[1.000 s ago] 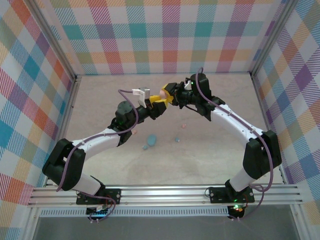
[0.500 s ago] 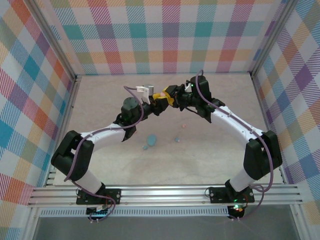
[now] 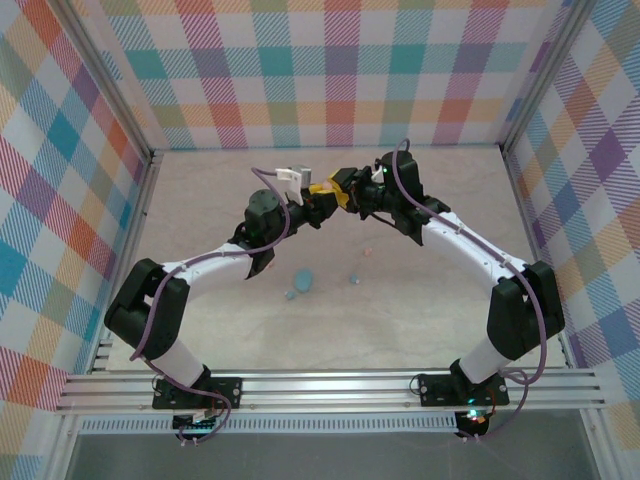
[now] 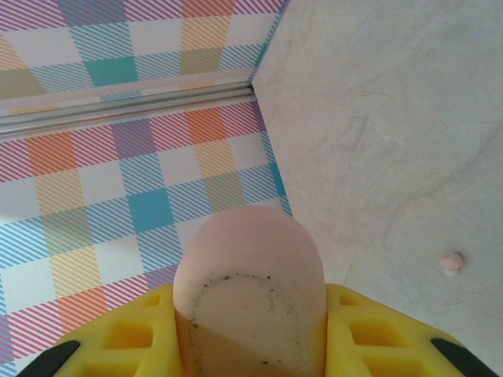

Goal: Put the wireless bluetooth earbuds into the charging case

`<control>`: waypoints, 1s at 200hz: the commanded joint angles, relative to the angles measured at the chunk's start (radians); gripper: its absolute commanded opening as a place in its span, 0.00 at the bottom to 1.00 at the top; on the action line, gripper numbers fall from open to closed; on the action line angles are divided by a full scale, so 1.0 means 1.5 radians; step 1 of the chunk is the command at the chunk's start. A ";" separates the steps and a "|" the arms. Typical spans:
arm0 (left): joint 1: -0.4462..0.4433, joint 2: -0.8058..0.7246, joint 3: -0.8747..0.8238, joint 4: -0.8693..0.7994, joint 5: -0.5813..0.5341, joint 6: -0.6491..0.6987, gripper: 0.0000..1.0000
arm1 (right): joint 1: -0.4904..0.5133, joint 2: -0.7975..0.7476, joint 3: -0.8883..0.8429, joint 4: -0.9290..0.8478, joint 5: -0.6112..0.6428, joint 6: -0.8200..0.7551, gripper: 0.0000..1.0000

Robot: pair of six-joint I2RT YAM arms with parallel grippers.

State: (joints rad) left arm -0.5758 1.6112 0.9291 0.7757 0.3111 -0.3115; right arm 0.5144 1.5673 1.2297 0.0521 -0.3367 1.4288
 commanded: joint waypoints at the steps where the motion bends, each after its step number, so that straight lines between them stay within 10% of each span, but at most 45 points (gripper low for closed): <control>1: -0.003 -0.008 0.032 0.010 0.057 0.041 0.25 | 0.026 -0.011 0.000 -0.003 -0.080 -0.002 0.26; 73: -0.003 -0.075 0.025 -0.143 0.082 0.170 0.24 | -0.014 -0.030 0.048 -0.098 -0.092 -0.078 0.60; 200: -0.070 -0.199 0.046 -0.427 -0.069 0.734 0.23 | -0.105 -0.009 0.187 -0.403 -0.269 -0.214 0.61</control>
State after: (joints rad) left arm -0.6392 1.3380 0.9920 0.1715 0.2871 0.5560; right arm 0.3412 1.5097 1.4918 -0.4786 -0.6231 1.1130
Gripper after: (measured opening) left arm 0.286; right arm 0.610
